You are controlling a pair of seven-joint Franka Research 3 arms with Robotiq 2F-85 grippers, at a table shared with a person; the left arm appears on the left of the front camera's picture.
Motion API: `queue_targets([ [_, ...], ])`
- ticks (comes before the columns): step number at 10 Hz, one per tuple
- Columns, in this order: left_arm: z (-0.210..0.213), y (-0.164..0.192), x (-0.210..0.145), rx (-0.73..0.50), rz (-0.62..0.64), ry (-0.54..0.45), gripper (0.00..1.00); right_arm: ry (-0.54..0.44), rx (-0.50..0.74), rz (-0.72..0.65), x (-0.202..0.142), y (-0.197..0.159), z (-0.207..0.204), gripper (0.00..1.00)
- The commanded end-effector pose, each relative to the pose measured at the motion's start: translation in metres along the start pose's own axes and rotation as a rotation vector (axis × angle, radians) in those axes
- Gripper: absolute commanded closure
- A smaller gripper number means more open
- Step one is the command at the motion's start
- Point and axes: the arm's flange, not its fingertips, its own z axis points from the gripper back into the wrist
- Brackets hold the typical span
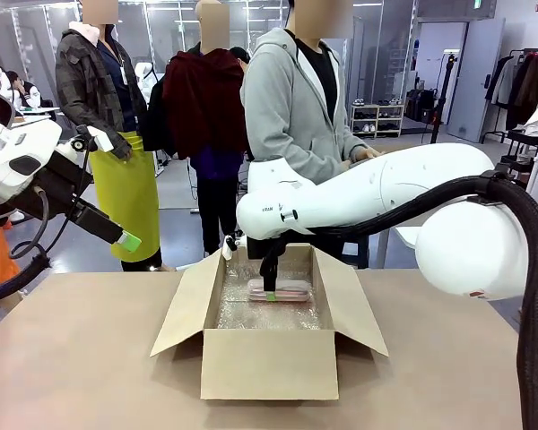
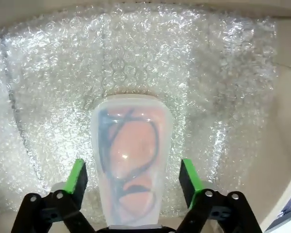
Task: Pack the glasses set securely to prepare it for shipping.
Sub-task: Place the Glasses case inside the Package Box, then put the Glasses case from the right side of the table into the Package Box.
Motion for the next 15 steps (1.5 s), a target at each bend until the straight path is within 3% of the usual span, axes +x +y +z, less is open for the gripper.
queue_targets([
  [1,0.001,0.001,0.001,-0.009,0.004,-0.017,0.0,-0.008,0.014,0.026,0.002,0.001,0.011,0.0],
  [4,0.001,0.001,0.001,-0.009,0.004,-0.017,0.0,0.002,-0.012,0.01,-0.001,0.003,0.026,0.0],
  [5,0.001,0.001,0.001,-0.009,0.004,-0.017,0.0,-0.007,-0.011,0.002,0.001,0.0,0.01,0.0],
  [15,0.001,0.001,0.001,-0.009,0.004,-0.017,0.0,-0.002,-0.008,-0.001,-0.001,-0.001,0.009,0.0],
])
